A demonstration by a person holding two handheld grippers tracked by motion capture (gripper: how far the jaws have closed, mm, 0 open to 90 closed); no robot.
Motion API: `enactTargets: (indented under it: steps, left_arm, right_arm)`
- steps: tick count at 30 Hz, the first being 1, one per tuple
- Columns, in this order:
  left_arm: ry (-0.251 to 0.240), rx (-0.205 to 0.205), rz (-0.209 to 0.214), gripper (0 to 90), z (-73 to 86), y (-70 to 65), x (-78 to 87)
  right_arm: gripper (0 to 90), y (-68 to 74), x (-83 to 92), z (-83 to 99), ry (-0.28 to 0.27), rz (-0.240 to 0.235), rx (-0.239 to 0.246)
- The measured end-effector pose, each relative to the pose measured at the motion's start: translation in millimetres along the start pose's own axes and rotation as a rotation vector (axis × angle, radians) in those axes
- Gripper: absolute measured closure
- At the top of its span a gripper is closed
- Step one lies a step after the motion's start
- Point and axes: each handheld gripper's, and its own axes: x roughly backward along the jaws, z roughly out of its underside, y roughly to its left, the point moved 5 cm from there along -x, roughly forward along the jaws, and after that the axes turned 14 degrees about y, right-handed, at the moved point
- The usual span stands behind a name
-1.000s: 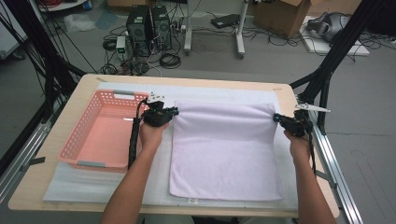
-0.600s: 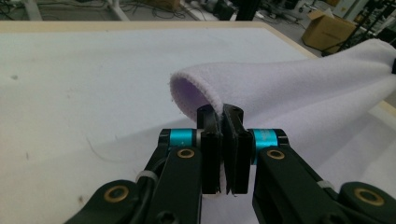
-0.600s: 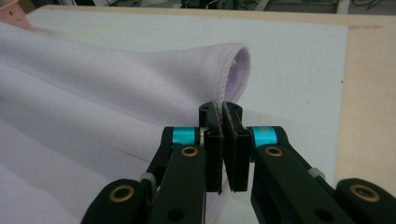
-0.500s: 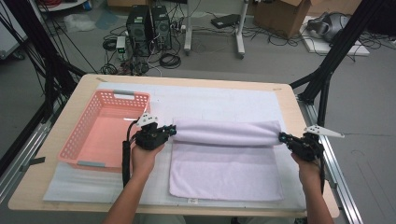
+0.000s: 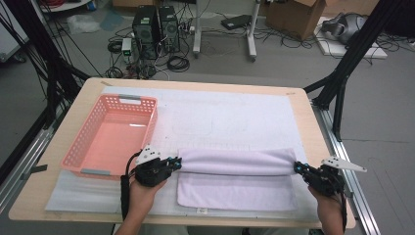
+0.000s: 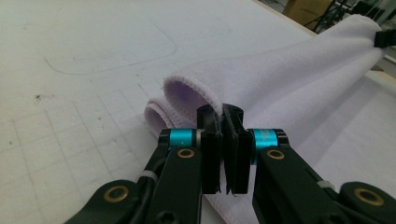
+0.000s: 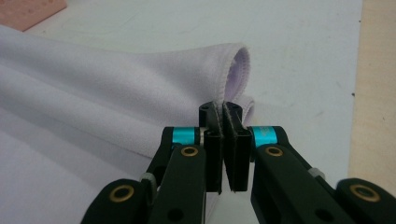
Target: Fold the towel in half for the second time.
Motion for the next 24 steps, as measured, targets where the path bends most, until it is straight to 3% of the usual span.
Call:
enactTargets:
  steps: [6,7,8,9,12,16,19,20,22,24]
  left_arm:
    - [0.017,-0.025,0.028,84.5,13.5,-4.3,-1.2]
    - [0.007,-0.020,0.024,81.1,12.2,-2.7,-1.9]
    - [-0.002,-0.005,0.008,71.1,9.7,-0.3,-2.4]
    - [-0.014,0.008,-0.003,60.5,6.5,2.0,-2.5]
    - [-0.029,0.030,-0.007,48.2,-5.2,7.3,-4.3]
    - [0.007,0.056,0.012,44.6,-16.7,14.5,-20.2]
    - [0.049,0.089,0.038,47.8,-16.6,17.1,-32.4]
    - [0.069,0.091,0.049,55.0,-15.4,16.5,-34.2]
    - [0.085,0.066,0.060,77.7,-13.2,13.8,-35.0]
    - [0.084,0.051,0.061,84.5,-11.2,12.1,-34.2]
  right_arm:
    - [87.5,6.0,0.0,21.0,0.050,0.001,0.014]
    - [86.4,5.8,-1.1,23.0,0.062,0.002,0.014]
    - [83.9,5.2,-1.9,23.4,0.070,-0.002,0.005]
    - [76.0,4.1,-2.0,22.0,0.066,-0.003,-0.006]
    - [52.9,-1.3,0.2,11.7,0.032,0.008,-0.060]
    - [44.8,-8.0,-5.6,-6.9,0.030,0.019,-0.072]
    - [44.3,-8.5,-16.8,-21.6,0.050,0.017,-0.060]
    - [45.5,-7.9,-20.9,-25.3,0.059,0.013,-0.051]
    - [51.0,-6.8,-29.6,-28.8,0.092,0.000,-0.041]
    - [65.6,-5.9,-35.9,-28.2,0.127,-0.023,-0.023]
